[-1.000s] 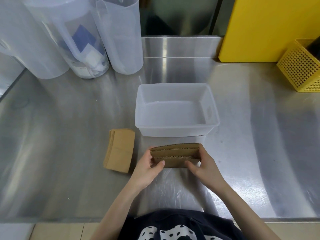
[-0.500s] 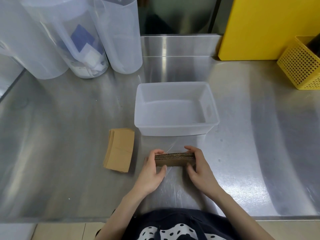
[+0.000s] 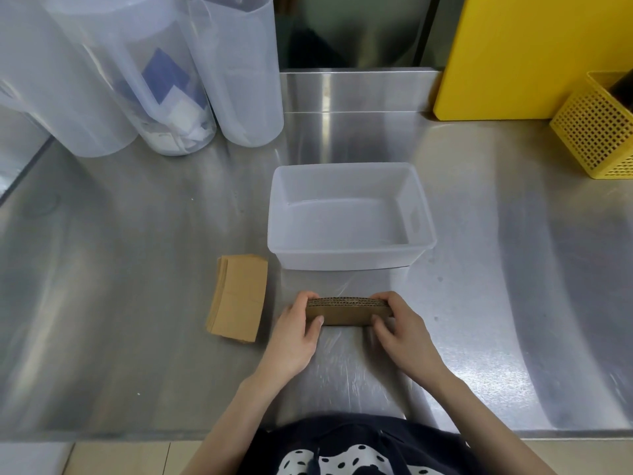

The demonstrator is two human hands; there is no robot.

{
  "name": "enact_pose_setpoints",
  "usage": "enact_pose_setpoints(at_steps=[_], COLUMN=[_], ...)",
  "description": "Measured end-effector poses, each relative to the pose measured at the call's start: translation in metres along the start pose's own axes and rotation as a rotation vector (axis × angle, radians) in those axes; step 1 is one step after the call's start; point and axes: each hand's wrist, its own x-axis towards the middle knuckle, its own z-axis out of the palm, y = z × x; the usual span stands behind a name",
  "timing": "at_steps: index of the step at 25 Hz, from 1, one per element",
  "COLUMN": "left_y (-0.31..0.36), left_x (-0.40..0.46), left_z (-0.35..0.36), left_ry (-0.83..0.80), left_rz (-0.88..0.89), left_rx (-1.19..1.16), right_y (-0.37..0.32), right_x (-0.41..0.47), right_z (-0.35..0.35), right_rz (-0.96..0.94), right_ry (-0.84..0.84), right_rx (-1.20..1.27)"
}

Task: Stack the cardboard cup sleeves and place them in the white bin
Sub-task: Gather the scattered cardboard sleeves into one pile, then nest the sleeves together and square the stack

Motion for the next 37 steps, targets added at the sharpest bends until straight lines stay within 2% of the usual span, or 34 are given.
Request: enact_pose_setpoints(at_steps=[2, 5, 11, 14, 17, 20, 27, 34, 37], left_y=[0.009, 0.014, 0.009, 0.0, -0.004, -0.009, -0.033, -0.053, -0.06], left_x=[-0.002, -0.004, -0.004, 0.006, 0.02, 0.033, 0.042, 0.03, 0.029], left_z=[-0.009, -0.028, -0.073, -0.096, -0.117, -0.131, -0.121, -0.113, -0.113], left_ry=[0.048, 0.1, 0.172, 0.196, 0.272, 0.262, 0.084, 0.139, 0.11], left_rz=[0.068, 0.103, 0.064, 0.08, 0.081, 0.042, -0.06, -0.295, -0.369], left_rx=[0.075, 0.058, -0.018, 0.047, 0.091, 0.156, 0.205, -0.037, -0.044], right_y=[-0.006, -0.021, -0.06, -0.079, -0.094, -0.104, -0.095, -0.094, -0.093], right_x=[0.003, 0.01, 0.027, 0.039, 0.05, 0.058, 0.067, 0.069, 0.068], right_z=[-0.004, -0.005, 0.002, 0.016, 0.036, 0.056, 0.084, 0.089, 0.091], right_rz=[-0.013, -0.039, -0.133, -0.131, -0.091, -0.002, 0.12, 0.163, 0.164], right_ry=[0.036, 0.015, -0.143, -0.27, -0.356, -0.407, -0.445, -0.437, -0.433], right_rx=[0.018, 0.034, -0.054, -0.152, -0.108, -0.049, -0.064, -0.07, -0.1])
